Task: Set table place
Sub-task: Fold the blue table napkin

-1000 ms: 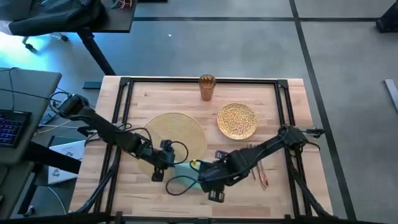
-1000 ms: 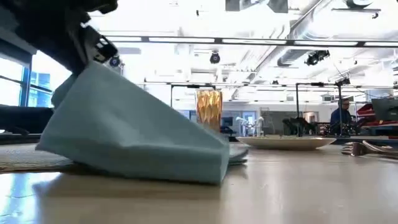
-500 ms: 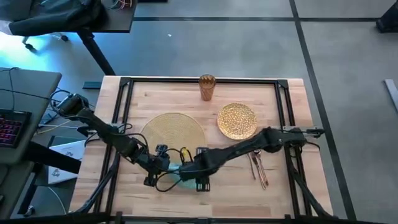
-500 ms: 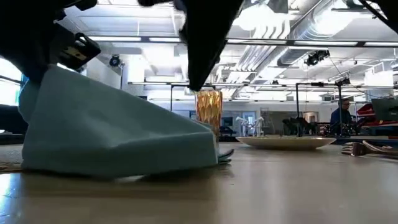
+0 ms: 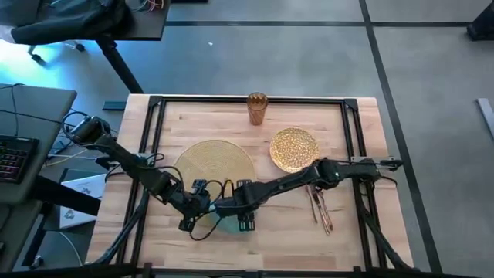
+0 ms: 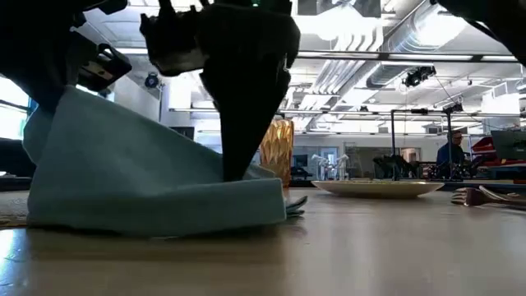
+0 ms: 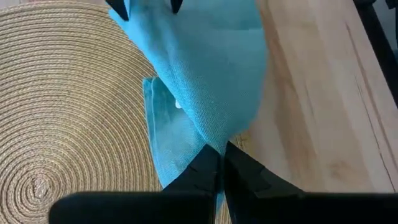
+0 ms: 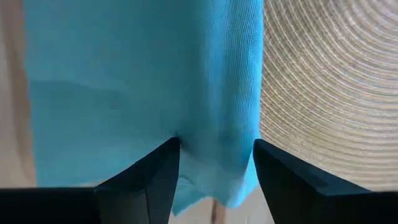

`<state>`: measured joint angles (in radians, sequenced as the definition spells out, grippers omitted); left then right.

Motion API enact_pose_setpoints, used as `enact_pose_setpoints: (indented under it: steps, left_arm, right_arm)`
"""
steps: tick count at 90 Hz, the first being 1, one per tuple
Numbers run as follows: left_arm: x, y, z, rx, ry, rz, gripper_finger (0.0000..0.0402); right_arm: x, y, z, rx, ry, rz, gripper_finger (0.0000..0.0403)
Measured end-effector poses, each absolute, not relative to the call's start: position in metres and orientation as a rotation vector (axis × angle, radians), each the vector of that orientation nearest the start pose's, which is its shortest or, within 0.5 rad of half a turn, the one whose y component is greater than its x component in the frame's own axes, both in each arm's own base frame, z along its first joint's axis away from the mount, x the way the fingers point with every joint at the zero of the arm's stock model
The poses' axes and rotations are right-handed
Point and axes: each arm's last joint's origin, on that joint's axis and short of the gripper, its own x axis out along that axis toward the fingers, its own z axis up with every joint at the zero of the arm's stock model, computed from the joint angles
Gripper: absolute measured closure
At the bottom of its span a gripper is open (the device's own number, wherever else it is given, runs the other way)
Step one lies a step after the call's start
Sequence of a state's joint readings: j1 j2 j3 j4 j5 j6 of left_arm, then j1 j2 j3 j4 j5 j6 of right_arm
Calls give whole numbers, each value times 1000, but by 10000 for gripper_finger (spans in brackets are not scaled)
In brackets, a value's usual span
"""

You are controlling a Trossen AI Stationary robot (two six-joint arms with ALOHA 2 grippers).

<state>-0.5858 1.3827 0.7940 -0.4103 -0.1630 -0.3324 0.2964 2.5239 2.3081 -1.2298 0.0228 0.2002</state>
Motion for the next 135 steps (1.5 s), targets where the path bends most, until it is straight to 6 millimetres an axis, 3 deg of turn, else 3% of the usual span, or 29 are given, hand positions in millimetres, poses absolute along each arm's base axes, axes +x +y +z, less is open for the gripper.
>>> enact_pose_setpoints:
  steps: [11,23,31,47,62,69,79,98,106,114,124,135]
  left_arm:
    - [219,-140,195,62,987,-227,402]
    - [217,-139,196,37,999,-208,401]
    - [216,-137,204,25,1013,-184,401]
    - [220,-132,236,144,1018,-75,401]
    - [228,-111,262,398,935,205,401]
    - [230,-100,267,494,905,349,401]
    - [230,-89,261,537,952,421,401]
    - [228,-100,227,438,1082,326,401]
    - [225,-112,222,421,1135,212,401]
    - [224,-121,227,412,1153,105,401]
    - [228,-115,228,431,1171,56,401]
    - [231,-91,225,525,1114,359,401]
  right_arm:
    - [478,147,159,-43,1472,82,261]
    - [473,151,166,-13,1482,49,345]
    - [465,152,185,6,1490,38,392]
    - [436,146,245,-34,1469,-75,401]
    - [412,121,296,-146,1303,-442,402]
    - [409,115,307,-170,1209,-547,402]
    - [414,119,297,-210,1191,-598,402]
    - [429,156,243,-301,1293,-476,403]
    - [430,174,237,-271,1290,-363,403]
    - [429,182,243,-251,1265,-298,403]
    - [428,170,252,-265,1295,-276,403]
    - [428,139,247,-271,1230,-670,403]
